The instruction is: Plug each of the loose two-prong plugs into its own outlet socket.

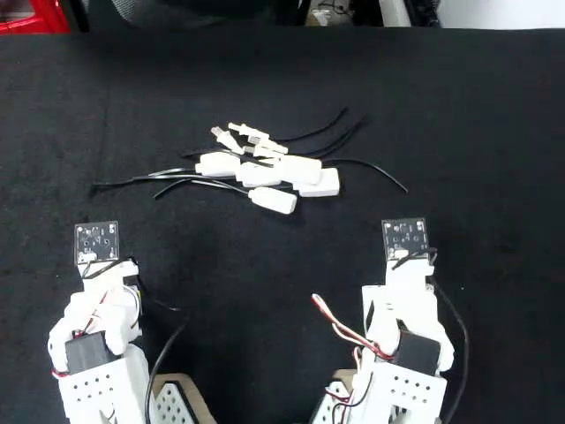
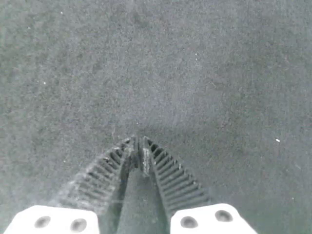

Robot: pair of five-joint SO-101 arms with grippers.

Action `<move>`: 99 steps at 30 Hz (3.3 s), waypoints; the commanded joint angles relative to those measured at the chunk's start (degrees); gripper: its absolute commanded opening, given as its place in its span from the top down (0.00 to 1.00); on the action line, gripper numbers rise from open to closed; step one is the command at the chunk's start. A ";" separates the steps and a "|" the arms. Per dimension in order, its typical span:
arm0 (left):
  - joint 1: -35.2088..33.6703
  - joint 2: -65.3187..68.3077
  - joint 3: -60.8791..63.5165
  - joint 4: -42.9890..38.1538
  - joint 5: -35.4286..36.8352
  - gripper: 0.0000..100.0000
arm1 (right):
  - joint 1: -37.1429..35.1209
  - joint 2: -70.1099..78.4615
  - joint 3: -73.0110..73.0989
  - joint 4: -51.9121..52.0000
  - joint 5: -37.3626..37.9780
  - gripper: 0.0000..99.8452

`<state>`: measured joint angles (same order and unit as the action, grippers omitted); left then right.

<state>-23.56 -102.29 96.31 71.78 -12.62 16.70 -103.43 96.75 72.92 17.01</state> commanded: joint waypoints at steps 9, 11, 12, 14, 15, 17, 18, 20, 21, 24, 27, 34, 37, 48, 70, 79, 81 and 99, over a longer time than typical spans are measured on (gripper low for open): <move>-0.48 -0.35 1.10 0.35 -0.26 0.93 | 1.05 -1.89 -0.13 0.26 -0.18 0.98; -0.48 -0.35 1.10 0.35 -0.26 0.93 | 1.05 -1.89 -0.13 0.26 -0.18 0.98; -0.48 -0.35 1.10 0.35 -0.26 0.93 | 1.05 -1.89 -0.13 0.26 -0.18 0.98; -0.48 -0.35 1.10 0.35 -0.26 0.93 | 1.05 -1.89 -0.13 0.26 -0.18 0.98; -0.48 -0.35 1.10 0.35 -0.26 0.93 | 1.05 -1.89 -0.13 0.26 -0.18 0.98; -0.48 -0.35 1.10 0.35 -0.26 0.93 | 1.05 -1.89 -0.13 0.26 -0.18 0.98; -0.48 -0.35 1.10 0.35 -0.26 0.93 | 1.05 -1.89 -0.13 0.26 -0.18 0.98; -0.48 -0.35 1.10 0.35 -0.26 0.93 | 1.05 -1.89 -0.13 0.26 -0.18 0.98; -0.48 -0.35 1.10 0.35 -0.26 0.93 | 1.05 -1.89 -0.13 0.26 -0.18 0.98; -0.48 -0.35 1.10 0.35 -0.26 0.93 | 1.05 -1.89 -0.13 0.26 -0.18 0.98; -0.48 -0.35 1.10 0.35 -0.26 0.93 | 1.05 -1.89 -0.13 0.26 -0.18 0.98; -0.48 -0.35 1.10 0.35 -0.26 0.93 | 1.05 -1.89 -0.13 0.26 -0.18 0.98; -0.48 -0.35 1.10 0.35 -0.26 0.93 | 1.05 -1.89 -0.13 0.26 -0.18 0.98; 0.13 -0.35 1.10 0.35 -0.26 0.93 | 1.05 -1.89 -0.13 0.26 -0.18 0.98; 29.05 -0.35 1.01 0.35 -0.26 0.93 | -2.46 -1.98 -0.13 -2.29 2.99 0.97; 29.76 -0.35 -2.33 -7.65 -0.35 0.93 | -9.05 -1.36 -5.23 -6.24 13.80 0.94; 28.88 -0.35 -6.11 -10.20 -0.35 0.93 | -10.20 -0.92 -8.13 -5.45 12.22 0.94; 40.75 57.93 -51.91 -15.30 -2.29 0.80 | -6.68 59.21 -25.98 -25.41 7.30 0.94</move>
<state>13.10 -58.24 54.11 57.80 -12.79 6.51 -51.12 74.24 51.91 23.87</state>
